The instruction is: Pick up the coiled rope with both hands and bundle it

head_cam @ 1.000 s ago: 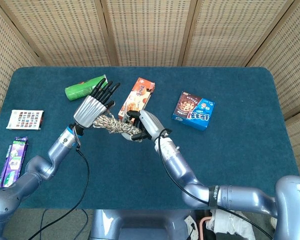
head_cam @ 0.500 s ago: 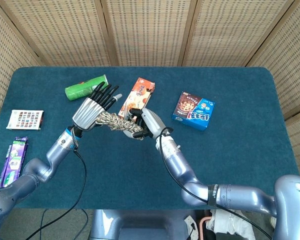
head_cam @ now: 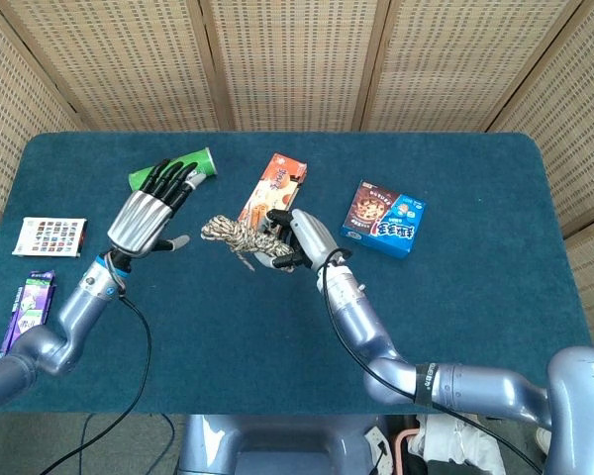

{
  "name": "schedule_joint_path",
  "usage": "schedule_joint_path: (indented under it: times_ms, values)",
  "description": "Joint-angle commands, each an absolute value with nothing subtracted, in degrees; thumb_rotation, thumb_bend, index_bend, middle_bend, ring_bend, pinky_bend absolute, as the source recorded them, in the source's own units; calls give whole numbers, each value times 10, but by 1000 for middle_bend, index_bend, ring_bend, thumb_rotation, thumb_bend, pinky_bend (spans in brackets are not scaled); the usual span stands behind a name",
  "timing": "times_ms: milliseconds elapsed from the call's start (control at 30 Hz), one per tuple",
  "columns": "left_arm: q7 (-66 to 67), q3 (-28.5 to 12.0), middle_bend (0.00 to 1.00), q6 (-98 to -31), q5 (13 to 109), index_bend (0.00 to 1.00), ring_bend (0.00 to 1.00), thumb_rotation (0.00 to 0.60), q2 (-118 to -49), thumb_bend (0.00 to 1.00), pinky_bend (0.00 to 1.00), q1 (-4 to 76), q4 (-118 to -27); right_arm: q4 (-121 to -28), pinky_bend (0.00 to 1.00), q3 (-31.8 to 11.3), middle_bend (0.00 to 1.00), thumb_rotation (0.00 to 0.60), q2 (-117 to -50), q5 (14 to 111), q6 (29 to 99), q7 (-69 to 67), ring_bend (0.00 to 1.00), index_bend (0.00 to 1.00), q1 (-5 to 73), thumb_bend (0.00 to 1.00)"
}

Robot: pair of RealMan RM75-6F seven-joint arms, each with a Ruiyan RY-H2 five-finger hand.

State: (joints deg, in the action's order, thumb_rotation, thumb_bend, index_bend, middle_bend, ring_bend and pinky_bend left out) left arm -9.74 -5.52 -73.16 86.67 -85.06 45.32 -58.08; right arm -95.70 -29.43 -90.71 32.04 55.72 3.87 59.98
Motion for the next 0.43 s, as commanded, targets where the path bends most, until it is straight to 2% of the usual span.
schedule_joint_path:
  times_ms: [33, 133, 267, 433]
  values:
    - [-108, -49, 0, -724, 838, 0, 0, 600, -784, 0, 0, 408, -646, -955, 712, -292, 743, 600, -904, 323, 562, 43, 617, 701, 597, 811]
    - [-100, -48, 0, -730, 808, 0, 0, 600, -749, 0, 0, 372, -686, -953, 712, -286, 743, 600, -902, 328, 570, 51, 617, 701, 595, 811]
    - [-42, -45, 0, -739, 726, 0, 0, 600, -695, 0, 0, 305, -784, -957, 712, -278, 743, 600, -900, 339, 580, 59, 617, 701, 591, 811]
    - [46, -44, 0, -833, 662, 0, 0, 600, -683, 0, 0, 223, -872, -964, 712, -266, 743, 600, -898, 356, 594, 68, 617, 701, 583, 811]
